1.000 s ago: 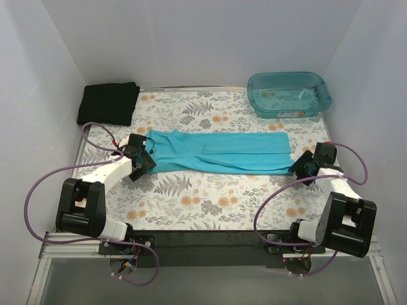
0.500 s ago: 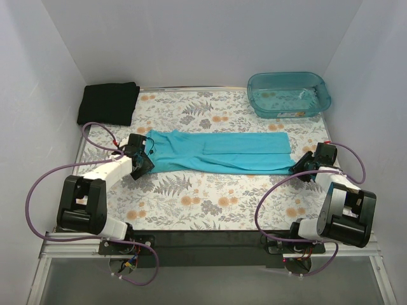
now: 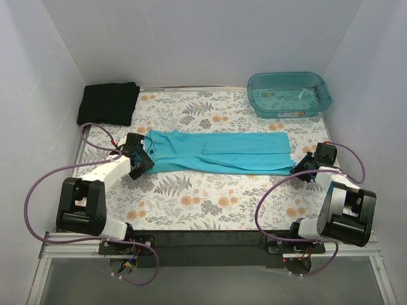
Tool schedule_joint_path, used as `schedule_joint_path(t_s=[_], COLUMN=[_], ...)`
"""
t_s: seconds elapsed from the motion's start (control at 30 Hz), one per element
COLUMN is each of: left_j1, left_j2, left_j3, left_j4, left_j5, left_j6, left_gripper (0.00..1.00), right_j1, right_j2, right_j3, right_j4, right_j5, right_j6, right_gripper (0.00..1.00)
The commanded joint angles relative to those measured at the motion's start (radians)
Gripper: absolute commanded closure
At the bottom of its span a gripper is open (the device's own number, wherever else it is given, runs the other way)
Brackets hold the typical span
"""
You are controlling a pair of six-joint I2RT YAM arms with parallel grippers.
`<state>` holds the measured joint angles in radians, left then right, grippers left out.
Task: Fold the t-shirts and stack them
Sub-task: Fold the tshirt
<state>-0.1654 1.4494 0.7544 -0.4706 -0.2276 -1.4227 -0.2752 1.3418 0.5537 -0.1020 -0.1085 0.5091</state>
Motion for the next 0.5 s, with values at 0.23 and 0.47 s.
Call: schedule_joint_path(t_s=[0.23,0.47], left_j1=[0.01,0.01], left_j2=[-0.104,-0.024], left_j3=[-0.035,-0.02], left_j4=[0.015,0.02], left_j5=[0.0,0.017], left_j6=[-0.124,-0.127], left_gripper=[0.48,0.54], right_j1=[-0.005,-0.005], right_j2=[0.014,0.013], right_j3=[0.028,0.031], right_j4=[-0.008,-0.011], right_j5=[-0.007,-0.002], right_j6=[-0.027,-0.03], right_gripper=[0.8,0.8])
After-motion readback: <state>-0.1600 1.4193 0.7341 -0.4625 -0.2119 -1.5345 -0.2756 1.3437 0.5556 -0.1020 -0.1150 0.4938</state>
